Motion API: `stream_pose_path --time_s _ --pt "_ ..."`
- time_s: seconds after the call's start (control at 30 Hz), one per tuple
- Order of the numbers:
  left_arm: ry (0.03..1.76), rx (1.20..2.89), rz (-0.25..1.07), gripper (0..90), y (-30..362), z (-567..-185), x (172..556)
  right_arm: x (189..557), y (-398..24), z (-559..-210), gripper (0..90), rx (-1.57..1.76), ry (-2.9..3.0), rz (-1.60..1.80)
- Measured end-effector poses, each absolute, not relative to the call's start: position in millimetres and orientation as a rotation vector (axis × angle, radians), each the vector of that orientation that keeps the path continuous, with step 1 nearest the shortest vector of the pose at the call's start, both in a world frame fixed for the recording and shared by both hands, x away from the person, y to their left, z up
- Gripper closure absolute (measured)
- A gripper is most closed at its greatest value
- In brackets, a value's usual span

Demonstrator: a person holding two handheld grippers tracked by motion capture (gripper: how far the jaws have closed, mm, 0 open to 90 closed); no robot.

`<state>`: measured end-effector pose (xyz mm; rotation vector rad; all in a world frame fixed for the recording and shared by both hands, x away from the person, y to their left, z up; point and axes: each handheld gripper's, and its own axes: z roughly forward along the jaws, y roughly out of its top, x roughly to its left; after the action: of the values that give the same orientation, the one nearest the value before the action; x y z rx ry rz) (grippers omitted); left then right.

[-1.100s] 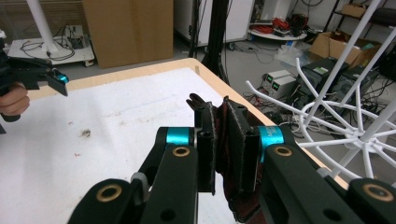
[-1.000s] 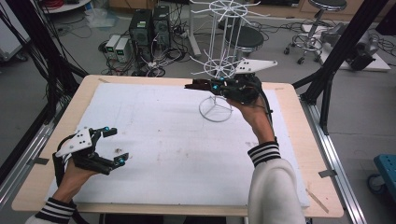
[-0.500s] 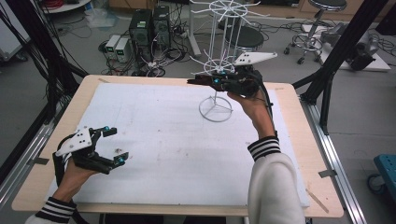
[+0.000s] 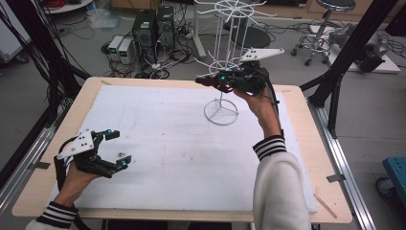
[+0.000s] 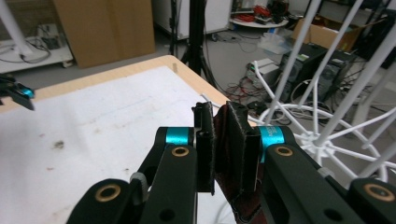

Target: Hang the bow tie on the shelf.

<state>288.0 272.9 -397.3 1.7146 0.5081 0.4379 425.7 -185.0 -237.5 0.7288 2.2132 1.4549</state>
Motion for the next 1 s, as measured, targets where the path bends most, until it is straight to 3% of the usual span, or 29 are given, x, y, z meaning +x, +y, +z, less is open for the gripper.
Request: stream_pose_path --time_s 0.5,0.67,0.77,1.0 --pt "0.511 1.722 0.435 1.7 273 -398 289 440 -184 -246 81.8 0.779 2.2 1.421" --pt "0.513 1.722 0.435 1.7 273 -398 289 442 -183 -248 77.8 0.781 2.196 1.417" --pt "0.509 1.722 0.44 1.7 273 -398 289 441 -183 -248 66.7 0.783 2.187 1.414" --pt "0.516 1.716 0.446 1.7 274 -398 288 438 -180 -248 26.8 0.76 2.174 1.394"
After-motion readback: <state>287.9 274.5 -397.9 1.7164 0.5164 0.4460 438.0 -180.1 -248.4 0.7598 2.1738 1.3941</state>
